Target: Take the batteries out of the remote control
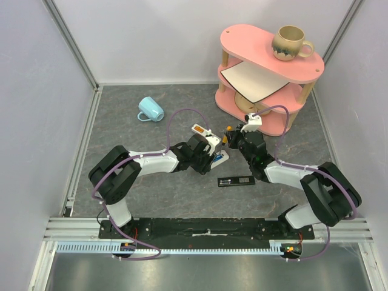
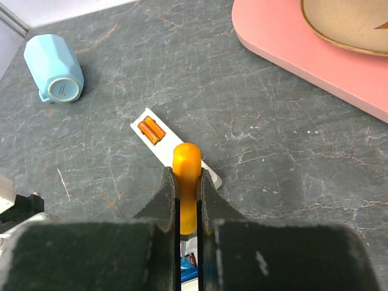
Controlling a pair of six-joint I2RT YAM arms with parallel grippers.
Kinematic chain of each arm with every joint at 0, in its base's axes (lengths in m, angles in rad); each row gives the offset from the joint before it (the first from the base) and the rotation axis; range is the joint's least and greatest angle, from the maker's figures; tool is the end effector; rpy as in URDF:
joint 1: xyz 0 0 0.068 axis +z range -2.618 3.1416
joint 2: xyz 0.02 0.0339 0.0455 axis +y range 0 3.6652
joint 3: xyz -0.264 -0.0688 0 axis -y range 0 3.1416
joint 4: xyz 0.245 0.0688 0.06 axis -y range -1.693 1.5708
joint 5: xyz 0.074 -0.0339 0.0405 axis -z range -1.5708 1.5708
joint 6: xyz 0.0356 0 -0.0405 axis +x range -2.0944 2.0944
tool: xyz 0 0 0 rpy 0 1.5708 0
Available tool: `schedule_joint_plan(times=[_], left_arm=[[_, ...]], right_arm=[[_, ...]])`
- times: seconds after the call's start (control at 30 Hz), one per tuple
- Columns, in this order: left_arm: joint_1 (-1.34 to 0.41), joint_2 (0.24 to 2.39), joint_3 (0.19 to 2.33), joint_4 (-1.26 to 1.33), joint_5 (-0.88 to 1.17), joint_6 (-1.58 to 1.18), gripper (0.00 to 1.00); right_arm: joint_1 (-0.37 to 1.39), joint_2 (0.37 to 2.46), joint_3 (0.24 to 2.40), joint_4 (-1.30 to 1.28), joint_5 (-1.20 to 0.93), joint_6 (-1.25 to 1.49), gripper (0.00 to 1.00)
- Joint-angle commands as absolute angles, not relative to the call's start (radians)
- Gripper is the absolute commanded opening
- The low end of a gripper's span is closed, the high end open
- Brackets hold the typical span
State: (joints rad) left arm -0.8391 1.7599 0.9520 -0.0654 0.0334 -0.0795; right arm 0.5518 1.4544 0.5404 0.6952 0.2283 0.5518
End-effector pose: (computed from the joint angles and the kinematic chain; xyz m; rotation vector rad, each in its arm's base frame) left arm 0.2348 -0.2632 0.1532 0.9391 2.3118 -0.4396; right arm 0.2533 0.1465 0.1947 0.1669 1.8146 0.5858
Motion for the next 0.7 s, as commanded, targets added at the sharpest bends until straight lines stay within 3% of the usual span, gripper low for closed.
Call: schedule_joint_plan(times=[0.0,0.67], left_arm=[[-0.839,1.804,0.962,-0.084,0.063,-0.069,0.02],[-0.839,1.813,0.969,-0.091,0.069,-0.069,0.02]], right_arm=[[0.548,1.428,0.557,0.712,0.279,0.529,0.0],[0.551,1.473,0.522,0.758,0.187,0.574,0.0]])
